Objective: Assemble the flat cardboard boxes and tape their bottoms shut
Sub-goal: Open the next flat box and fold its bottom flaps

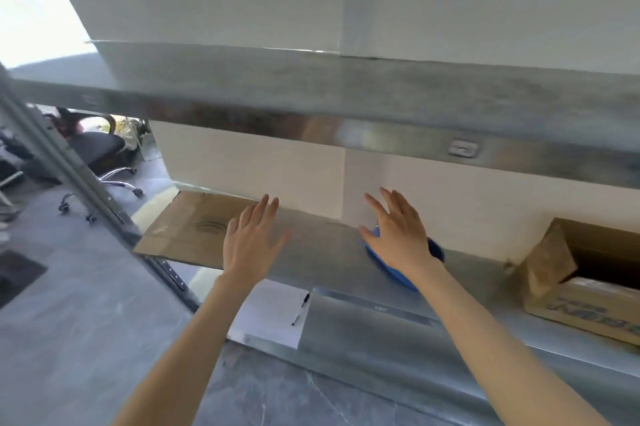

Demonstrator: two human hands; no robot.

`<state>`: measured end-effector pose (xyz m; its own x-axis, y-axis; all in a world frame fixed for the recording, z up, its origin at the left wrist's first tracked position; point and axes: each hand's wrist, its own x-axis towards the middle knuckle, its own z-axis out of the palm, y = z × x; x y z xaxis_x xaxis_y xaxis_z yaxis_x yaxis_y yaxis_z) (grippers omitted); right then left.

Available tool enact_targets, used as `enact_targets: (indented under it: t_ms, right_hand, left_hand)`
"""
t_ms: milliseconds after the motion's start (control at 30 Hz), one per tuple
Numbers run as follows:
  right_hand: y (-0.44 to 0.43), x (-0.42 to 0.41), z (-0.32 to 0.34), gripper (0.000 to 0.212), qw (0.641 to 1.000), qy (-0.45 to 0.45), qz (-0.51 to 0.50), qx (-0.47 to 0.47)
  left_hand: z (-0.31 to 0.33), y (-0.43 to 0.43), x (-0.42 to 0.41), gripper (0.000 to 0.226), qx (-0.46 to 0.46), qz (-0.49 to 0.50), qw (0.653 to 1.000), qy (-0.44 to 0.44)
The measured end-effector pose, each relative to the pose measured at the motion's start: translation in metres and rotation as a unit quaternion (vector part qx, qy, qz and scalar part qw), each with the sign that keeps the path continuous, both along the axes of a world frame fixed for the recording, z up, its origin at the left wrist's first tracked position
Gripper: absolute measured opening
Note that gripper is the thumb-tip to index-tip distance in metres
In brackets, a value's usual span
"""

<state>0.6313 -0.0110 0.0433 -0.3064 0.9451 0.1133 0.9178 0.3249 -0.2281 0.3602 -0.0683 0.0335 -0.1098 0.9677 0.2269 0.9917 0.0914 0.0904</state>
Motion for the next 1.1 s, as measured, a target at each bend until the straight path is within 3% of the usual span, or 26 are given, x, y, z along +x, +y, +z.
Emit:
enact_targets:
  t_ms: [100, 267, 533, 767, 1100]
  right_hand:
    - [0.006, -0.071, -0.009, 0.065, 1.0, 0.01, -0.006, -0.019]
    - [0.008, -0.168, -0.026, 0.065, 0.998, 0.011, -0.014, -0.058]
    - [0.023, -0.261, -0.065, 0.069, 0.989, -0.01, 0.006, -0.146]
    - [0.037, -0.307, -0.092, 0.077, 0.978, -0.002, -0.002, -0.21]
    - [0.04, -0.318, -0.093, 0.082, 0.974, 0.08, -0.021, -0.211]
  left_hand:
    - [-0.007, 0.009, -0.07, 0.057, -0.012, 0.0, 1.0, -0.011]
    - [-0.029, 0.025, -0.179, 0.072, -0.085, 0.031, 0.995, -0.032]
    - [-0.078, 0.052, -0.286, 0.076, -0.159, 0.082, 0.981, -0.071]
    - [-0.107, 0.069, -0.324, 0.085, -0.2, 0.119, 0.963, -0.138]
    - [-0.104, 0.07, -0.32, 0.1, -0.133, 0.143, 0.945, -0.263]
